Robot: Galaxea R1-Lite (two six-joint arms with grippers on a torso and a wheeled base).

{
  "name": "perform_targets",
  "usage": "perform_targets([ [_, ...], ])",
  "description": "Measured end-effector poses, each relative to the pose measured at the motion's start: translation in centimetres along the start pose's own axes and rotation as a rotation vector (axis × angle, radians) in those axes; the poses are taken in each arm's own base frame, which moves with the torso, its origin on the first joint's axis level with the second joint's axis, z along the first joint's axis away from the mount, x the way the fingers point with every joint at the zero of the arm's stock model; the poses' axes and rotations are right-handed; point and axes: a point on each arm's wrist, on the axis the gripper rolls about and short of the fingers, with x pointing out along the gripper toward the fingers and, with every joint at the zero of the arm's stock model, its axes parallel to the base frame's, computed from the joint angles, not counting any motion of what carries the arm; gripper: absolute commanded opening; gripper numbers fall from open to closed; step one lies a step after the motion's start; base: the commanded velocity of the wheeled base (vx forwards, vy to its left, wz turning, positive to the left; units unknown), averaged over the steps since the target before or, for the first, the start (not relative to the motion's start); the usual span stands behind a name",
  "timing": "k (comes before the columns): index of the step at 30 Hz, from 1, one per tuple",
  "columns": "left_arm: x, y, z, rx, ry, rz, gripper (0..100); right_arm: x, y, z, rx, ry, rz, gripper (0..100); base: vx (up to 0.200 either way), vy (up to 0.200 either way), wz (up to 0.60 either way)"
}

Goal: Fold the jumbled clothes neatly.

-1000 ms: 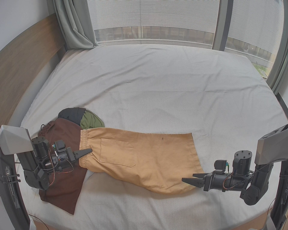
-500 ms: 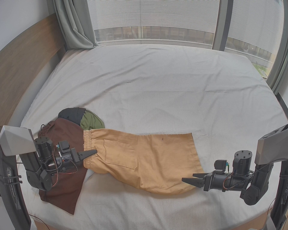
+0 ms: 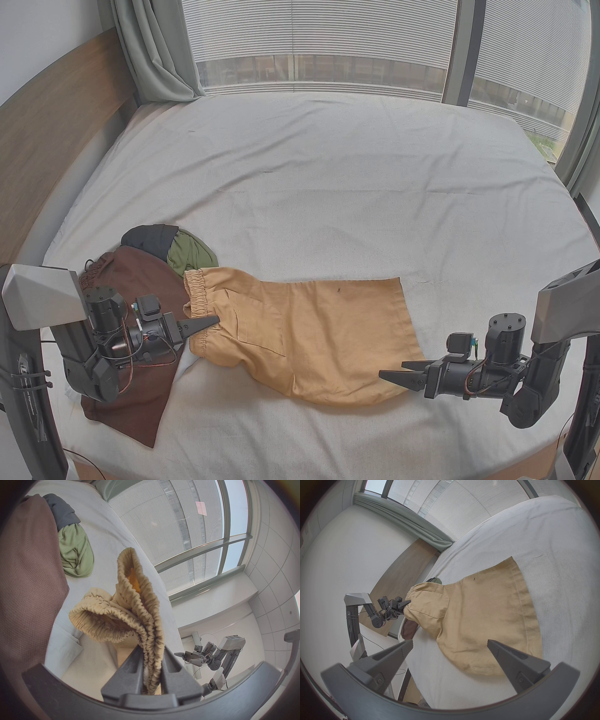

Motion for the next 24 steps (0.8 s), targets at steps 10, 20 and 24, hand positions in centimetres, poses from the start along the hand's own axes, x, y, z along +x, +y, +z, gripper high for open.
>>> perform_targets([
  [10,0.4,-0.3,-0.2,0.004,0.013,-0.01,0,0.0,0.0,0.0,0.0,0.0,0.001,100,0.0,0.0,0.0],
  [20,1.4,-1.1,-0.6,0.016,0.027,-0.03,0,-0.5,0.5,0.5,-0.011,-0.019,0.006,100,0.0,0.0,0.0],
  [24,2.0,-1.7,-0.5,0.029,0.019,-0.034,0,-0.6,0.6,0.7,-0.016,-0.028,0.009,100,0.0,0.0,0.0],
])
